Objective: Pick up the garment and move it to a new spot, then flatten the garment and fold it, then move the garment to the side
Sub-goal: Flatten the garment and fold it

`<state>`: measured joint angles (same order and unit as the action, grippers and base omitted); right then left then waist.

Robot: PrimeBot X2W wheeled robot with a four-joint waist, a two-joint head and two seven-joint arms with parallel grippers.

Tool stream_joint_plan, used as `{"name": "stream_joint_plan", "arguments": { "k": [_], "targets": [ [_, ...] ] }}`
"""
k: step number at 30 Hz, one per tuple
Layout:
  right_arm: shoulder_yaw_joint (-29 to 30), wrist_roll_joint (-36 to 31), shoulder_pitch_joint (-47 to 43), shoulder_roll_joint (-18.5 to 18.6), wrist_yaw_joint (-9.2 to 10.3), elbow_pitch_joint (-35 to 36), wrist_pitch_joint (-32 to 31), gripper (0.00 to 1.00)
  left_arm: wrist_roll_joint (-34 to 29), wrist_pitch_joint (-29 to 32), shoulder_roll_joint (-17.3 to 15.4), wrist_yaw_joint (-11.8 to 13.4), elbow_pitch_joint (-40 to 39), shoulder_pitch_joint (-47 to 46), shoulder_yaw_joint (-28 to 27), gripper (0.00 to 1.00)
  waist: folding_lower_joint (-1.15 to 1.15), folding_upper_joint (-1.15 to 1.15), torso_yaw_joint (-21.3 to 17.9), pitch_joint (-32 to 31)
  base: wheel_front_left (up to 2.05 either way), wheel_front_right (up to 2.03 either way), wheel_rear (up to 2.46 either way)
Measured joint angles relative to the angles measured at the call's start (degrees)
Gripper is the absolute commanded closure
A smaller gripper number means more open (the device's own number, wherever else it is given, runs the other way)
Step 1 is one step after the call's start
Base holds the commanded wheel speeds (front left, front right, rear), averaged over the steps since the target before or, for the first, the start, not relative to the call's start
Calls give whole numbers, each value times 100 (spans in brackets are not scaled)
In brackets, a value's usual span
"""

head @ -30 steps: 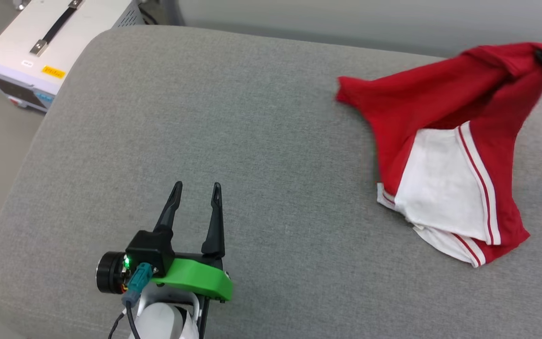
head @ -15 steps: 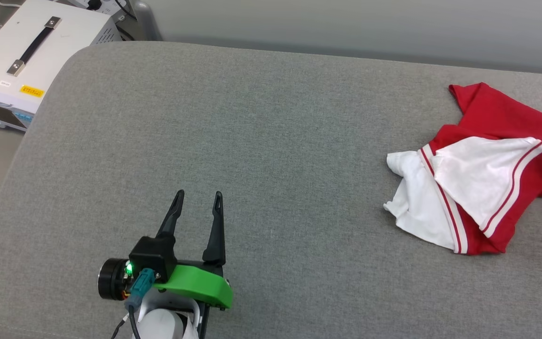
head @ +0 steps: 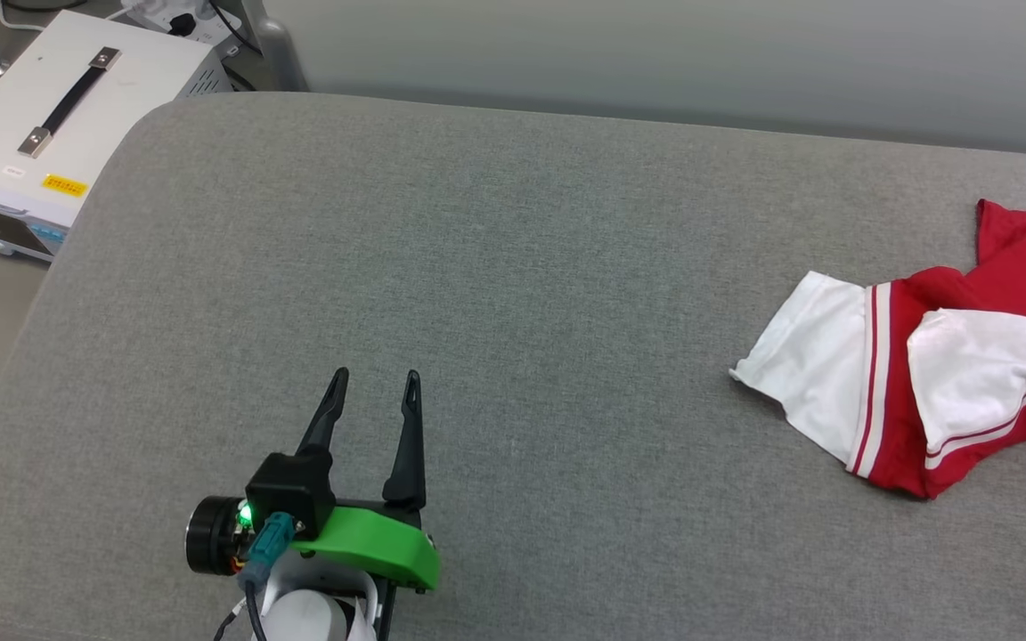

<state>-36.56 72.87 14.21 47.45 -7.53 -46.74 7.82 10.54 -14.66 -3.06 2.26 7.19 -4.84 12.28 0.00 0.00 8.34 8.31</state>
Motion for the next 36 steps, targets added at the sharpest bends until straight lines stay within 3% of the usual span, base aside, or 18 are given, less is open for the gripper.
{"name": "stream_joint_plan", "arguments": {
  "k": [1, 2, 3, 10, 15, 19, 24, 27, 36],
  "targets": [
    [42, -12, 1, -32, 0, -20, 87, 89, -2, 0, 1, 0, 10, 5, -1, 0, 0, 0, -13, -11, 0, 0, 0],
    [69, -55, 2, -58, 0, -59, 190, 51, -14, 0, 1, 0, 19, 5, -1, 0, 0, 0, -24, -25, 0, 0, 0],
    [88, -154, 12, -71, 0, -107, 307, 0, -35, -1, 1, -1, 26, 5, -2, 0, 0, 0, -34, -42, 0, 0, 0],
    [742, -1288, 670, -55, 0, -8, 666, 0, -125, 0, 3, -49, 35, 31, -99, 0, 0, 0, -90, -178, 0, 0, 0],
    [1789, -2483, 1061, -147, 0, 1085, 684, 0, -155, -1, 3, -55, 14, 107, -131, 0, 0, 0, -89, -232, 0, 0, 0],
    [2103, -3255, 1065, -502, -1, 2059, 611, 0, -194, 0, 3, -82, -19, 119, -140, 0, 0, 0, -27, -211, 0, 0, 0],
    [2049, -3929, 1235, -808, 0, 3339, -455, 0, -201, -1, 3, -101, -45, 119, -136, 0, 0, 0, 39, -115, 0, 0, 0],
    [1616, -4013, 1404, -820, 0, 3957, -1411, 0, -201, 0, 3, -101, -64, 113, -124, 0, 0, 0, 91, -32, 0, 0, 0],
    [-157, -3215, 1961, -358, 0, 4649, -4040, 0, -142, 0, 3, -88, -110, 11, 30, 0, 0, 0, 248, 261, 0, 0, 0]
  ]
}}
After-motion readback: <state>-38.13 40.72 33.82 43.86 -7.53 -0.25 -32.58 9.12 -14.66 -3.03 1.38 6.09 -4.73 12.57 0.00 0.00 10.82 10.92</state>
